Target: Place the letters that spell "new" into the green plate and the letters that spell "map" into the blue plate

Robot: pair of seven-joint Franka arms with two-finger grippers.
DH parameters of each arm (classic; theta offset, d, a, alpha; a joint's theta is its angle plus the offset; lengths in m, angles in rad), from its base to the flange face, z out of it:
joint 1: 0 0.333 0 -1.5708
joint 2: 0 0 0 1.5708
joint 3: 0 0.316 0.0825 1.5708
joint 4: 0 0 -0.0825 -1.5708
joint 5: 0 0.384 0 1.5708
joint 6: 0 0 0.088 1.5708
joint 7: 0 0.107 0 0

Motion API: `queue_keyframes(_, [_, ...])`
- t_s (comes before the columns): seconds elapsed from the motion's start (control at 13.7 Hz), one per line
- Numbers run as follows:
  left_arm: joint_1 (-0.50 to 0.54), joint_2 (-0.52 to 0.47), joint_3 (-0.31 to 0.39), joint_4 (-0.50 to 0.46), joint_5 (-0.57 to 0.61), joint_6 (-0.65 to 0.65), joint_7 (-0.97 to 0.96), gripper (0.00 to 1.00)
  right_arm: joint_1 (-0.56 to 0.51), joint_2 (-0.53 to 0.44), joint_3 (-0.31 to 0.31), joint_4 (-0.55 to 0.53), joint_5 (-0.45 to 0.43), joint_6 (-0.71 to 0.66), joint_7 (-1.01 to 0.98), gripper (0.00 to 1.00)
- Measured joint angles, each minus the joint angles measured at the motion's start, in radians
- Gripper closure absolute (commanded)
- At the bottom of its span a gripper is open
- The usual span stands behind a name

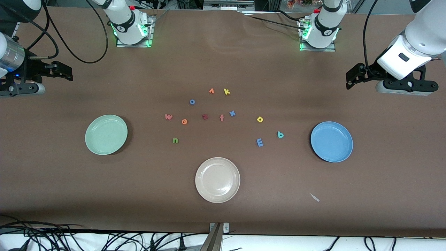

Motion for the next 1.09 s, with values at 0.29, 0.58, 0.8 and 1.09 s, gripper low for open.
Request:
queue_keyframes(0.29, [0.0,0.0,0.0,0.0,0.0,0.0,0.0,0.0,0.0,0.0,-0.001,0.0,0.037,0.013,0.001,0.0])
queue_keyframes(0.58, [0.0,0.0,-0.001,0.0,0.0,0.0,0.0,0.0,0.0,0.0,-0.006,0.0,0.048,0.014,0.001,0.0])
queue_keyframes(0.8, [-0.001,0.0,-0.004,0.0,0.0,0.0,0.0,0.0,0.0,0.0,-0.01,0.0,0.048,0.014,0.001,0.0])
queue_keyframes(1.09, [-0.002,0.0,-0.008,0.0,0.0,0.0,0.0,0.0,0.0,0.0,-0.011,0.0,0.049,0.014,0.001,0.0])
